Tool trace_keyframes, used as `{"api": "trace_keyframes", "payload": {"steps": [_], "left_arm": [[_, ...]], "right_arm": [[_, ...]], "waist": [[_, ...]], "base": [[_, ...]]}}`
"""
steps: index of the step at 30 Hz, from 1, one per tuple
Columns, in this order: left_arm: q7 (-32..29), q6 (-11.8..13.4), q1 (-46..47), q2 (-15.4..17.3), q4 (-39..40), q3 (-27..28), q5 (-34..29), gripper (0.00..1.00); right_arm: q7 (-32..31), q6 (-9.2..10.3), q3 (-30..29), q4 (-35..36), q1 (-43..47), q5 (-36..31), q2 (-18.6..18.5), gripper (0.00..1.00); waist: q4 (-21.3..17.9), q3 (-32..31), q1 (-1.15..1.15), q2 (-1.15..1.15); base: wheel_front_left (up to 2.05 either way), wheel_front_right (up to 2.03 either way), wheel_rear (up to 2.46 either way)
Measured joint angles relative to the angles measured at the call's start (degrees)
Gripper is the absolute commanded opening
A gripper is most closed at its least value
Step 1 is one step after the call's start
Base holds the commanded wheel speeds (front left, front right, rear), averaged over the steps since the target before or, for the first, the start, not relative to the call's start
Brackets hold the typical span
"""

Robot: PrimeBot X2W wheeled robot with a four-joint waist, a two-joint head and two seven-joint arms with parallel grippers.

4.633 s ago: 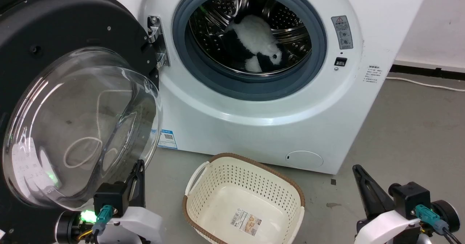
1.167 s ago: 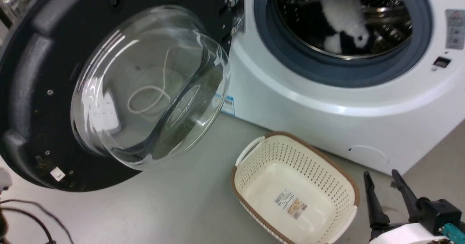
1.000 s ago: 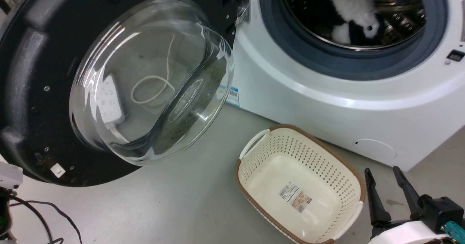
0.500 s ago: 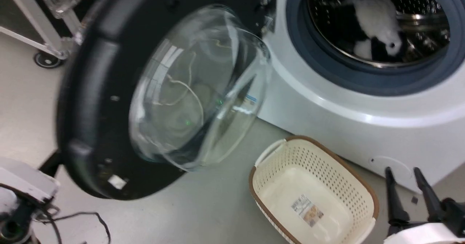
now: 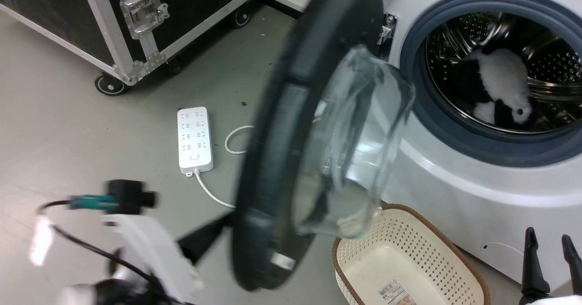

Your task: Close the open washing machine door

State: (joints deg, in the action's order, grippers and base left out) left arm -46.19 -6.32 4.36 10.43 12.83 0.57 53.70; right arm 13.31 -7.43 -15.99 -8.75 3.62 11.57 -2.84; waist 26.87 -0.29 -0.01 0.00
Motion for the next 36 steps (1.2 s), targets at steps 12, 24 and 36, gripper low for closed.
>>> {"api": "trace_keyframes", "payload": {"steps": [12,24,36], "left_arm": [[9.7,-0.9,8.0,5.3,-1.0,-28.8,4.7,0.0],[29.0,-0.9,26.3,5.5,-16.4,-43.1,3.1,0.0],[45.2,0.2,45.1,-3.4,-45.3,-44.2,-5.7,0.0]], "right_arm": [[1.4,0.0,-3.9,0.0,-0.6,2.1,0.0,1.0],[1.4,0.0,-3.8,1.2,-3.2,2.1,0.0,1.0],[1.4,0.0,0.3,1.5,-6.6,4.3,0.0,1.0]], "waist": [[-6.1,0.7,0.01,0.0],[-22.0,3.8,0.02,0.0],[-36.8,10.0,0.02,0.01]], "base": [[0.0,0.0,0.0],[0.0,0.0,0.0],[0.0,0.0,0.0]]}}
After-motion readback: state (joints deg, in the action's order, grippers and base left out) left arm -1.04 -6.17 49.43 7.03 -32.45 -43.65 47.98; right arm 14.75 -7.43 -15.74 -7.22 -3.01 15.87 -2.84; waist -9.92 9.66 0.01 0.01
